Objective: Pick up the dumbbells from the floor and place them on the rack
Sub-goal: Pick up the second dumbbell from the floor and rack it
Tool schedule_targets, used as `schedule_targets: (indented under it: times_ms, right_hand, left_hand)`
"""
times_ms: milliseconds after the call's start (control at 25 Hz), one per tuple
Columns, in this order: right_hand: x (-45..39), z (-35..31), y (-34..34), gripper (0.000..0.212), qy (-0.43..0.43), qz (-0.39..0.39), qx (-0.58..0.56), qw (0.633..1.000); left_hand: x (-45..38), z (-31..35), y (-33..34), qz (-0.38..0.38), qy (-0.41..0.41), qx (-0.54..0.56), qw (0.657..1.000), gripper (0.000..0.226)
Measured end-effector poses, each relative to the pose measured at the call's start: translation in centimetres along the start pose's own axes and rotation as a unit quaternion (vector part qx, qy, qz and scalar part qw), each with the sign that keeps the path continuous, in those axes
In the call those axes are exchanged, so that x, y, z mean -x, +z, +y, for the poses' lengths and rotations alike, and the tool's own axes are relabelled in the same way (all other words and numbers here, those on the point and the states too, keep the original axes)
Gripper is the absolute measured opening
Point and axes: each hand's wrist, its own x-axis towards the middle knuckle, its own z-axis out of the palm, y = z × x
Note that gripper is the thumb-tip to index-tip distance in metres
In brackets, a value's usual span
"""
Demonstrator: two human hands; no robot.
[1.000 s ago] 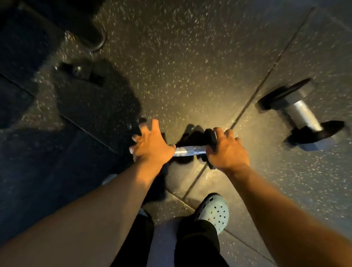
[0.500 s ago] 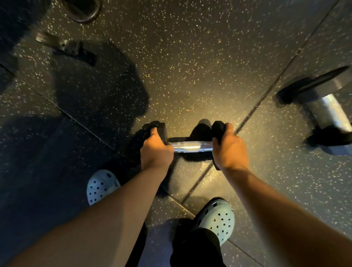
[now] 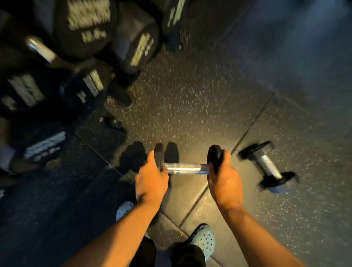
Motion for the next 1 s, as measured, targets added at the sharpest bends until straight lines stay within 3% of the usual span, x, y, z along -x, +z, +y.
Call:
schedule_targets:
  times_ms: [240, 480, 720, 1000]
  right_hand:
    - [5.7, -13.5, -14.7, 0.049, -0.058, 0.1, 0.008, 0.993]
    - [10.1, -23.9, -23.6, 0.054, -0.147, 0.166, 0.007, 0.975]
    - [12.4, -32.2, -26.0, 0.052, -0.228, 0.177, -0.008, 0.957]
    - [18.7, -45.7, -21.0, 0.051, -0.333, 0.15, -0.031, 0.931]
  left_hand:
    - [9.5, 9.2, -16.8, 0.052, 0.054, 0.053, 0.996, 0.056]
    - [16.5, 13.1, -28.8, 0.177, 0.076, 0.055, 0.98, 0.06]
    - [19.6, 11.7, -36.5, 0.264, 0.064, 0.118, 0.955, 0.059]
    - [20.7, 2.2, -48.0, 0.393, 0.074, 0.208, 0.893, 0.051]
